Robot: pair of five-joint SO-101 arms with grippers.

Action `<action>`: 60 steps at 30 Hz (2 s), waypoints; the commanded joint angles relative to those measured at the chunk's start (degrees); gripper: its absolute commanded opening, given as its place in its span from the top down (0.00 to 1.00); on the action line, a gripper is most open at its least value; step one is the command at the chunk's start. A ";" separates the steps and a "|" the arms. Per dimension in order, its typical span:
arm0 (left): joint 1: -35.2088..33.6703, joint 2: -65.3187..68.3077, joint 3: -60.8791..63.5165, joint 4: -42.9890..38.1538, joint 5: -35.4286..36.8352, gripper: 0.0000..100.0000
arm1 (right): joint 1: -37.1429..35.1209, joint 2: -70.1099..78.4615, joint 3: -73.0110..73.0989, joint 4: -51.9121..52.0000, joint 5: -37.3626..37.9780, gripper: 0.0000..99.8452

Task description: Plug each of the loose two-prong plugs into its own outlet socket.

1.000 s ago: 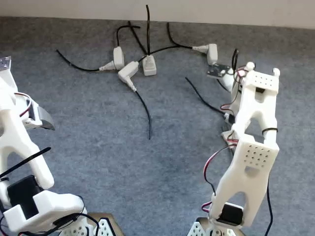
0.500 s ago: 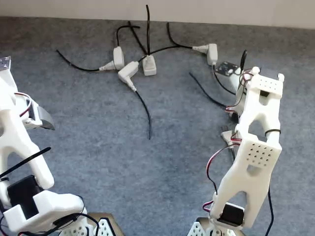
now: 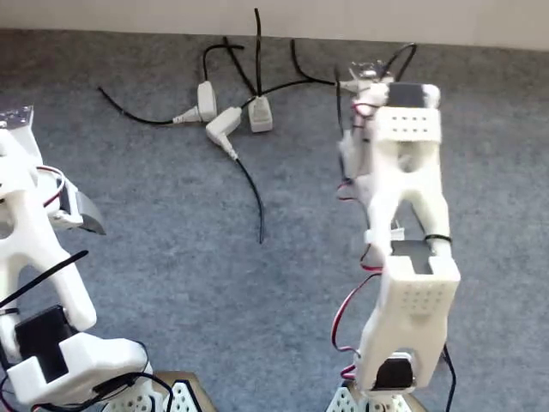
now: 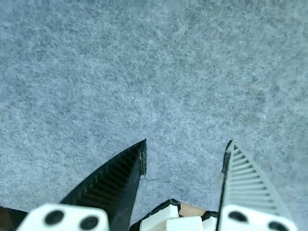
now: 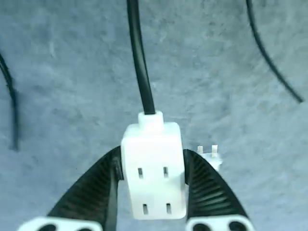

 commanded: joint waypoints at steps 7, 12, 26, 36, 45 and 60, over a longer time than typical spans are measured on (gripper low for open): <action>-9.63 -0.31 0.31 -4.57 0.00 0.74 | -17.63 -3.91 -0.22 0.31 -37.89 0.95; -13.41 -0.22 0.84 -6.77 -0.09 0.74 | -29.14 -0.84 3.74 -6.37 -50.55 0.94; -16.04 -0.22 0.31 -6.77 -7.65 0.74 | -30.64 15.25 9.63 -23.16 -56.88 0.87; -15.60 -0.22 0.31 -6.77 -7.65 0.74 | -30.37 11.30 -7.08 -10.51 -44.22 0.69; -15.08 -0.22 0.40 -6.42 -7.65 0.74 | -25.71 4.09 -30.02 2.59 -7.30 0.69; -12.70 -0.66 0.92 -6.15 -7.56 0.74 | -6.46 -37.67 26.86 2.24 25.23 0.69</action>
